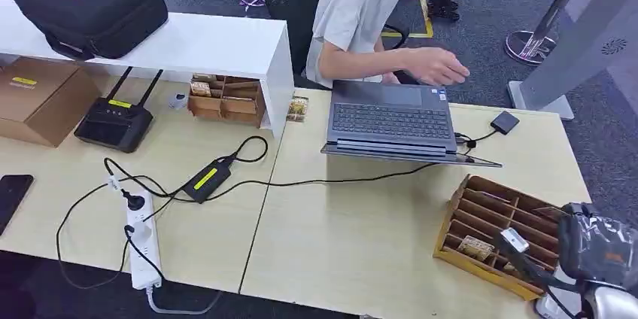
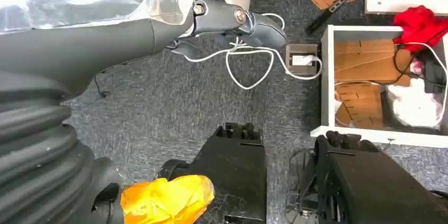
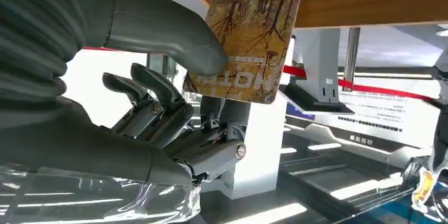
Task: Pass the card to the sensor for recognition and then transmit it.
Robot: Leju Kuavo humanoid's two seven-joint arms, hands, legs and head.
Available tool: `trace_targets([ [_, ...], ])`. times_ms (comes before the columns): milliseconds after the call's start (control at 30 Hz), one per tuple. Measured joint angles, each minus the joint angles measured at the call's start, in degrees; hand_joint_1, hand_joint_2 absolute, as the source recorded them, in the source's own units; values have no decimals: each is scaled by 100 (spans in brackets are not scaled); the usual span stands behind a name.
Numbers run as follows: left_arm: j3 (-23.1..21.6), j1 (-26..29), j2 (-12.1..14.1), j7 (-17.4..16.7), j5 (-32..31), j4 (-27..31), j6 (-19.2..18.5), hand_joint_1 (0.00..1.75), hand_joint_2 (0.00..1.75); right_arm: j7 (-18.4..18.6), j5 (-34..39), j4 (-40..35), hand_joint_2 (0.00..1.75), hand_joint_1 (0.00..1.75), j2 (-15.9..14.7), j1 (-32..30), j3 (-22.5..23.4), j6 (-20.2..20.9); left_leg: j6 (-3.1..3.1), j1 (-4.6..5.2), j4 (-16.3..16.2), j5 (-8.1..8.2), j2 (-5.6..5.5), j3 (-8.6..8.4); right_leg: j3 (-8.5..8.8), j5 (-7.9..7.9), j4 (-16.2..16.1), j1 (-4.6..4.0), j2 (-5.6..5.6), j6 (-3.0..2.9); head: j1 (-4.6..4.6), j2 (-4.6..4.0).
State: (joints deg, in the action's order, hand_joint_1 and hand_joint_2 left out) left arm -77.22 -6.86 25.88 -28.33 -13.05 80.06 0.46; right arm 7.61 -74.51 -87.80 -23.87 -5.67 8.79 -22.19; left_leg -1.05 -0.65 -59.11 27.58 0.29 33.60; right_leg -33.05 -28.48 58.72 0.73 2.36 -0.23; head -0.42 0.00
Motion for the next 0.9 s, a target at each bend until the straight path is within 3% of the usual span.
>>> trace_targets([
  [100,5,2,2,0,-15,7,-4,0,175,-81,-2,-44,175,175,2,2,2,-274,0,0,0,0,0,0,0,0,0,0,0,0,2,0],
  [267,5,-2,48,37,-18,43,-37,0,175,-578,701,-166,175,175,79,13,61,-1068,0,-1,0,0,0,0,0,0,0,-1,1,0,0,0],
  [500,-33,-10,118,337,79,46,164,0,175,-1246,1143,-374,175,175,450,-39,359,-1679,0,-1,1,0,-1,1,0,-1,0,-1,1,-1,2,0],
  [667,-111,-56,160,345,111,46,221,0,175,-1970,1268,-553,175,175,877,-5,746,-1731,0,-1,1,0,-1,3,0,-1,0,-1,2,-1,4,0],
  [900,-146,-95,201,391,103,48,219,0,175,-2133,1141,-584,175,175,1226,156,1036,-1740,0,0,1,0,-1,3,1,0,1,0,1,0,2,0],
])
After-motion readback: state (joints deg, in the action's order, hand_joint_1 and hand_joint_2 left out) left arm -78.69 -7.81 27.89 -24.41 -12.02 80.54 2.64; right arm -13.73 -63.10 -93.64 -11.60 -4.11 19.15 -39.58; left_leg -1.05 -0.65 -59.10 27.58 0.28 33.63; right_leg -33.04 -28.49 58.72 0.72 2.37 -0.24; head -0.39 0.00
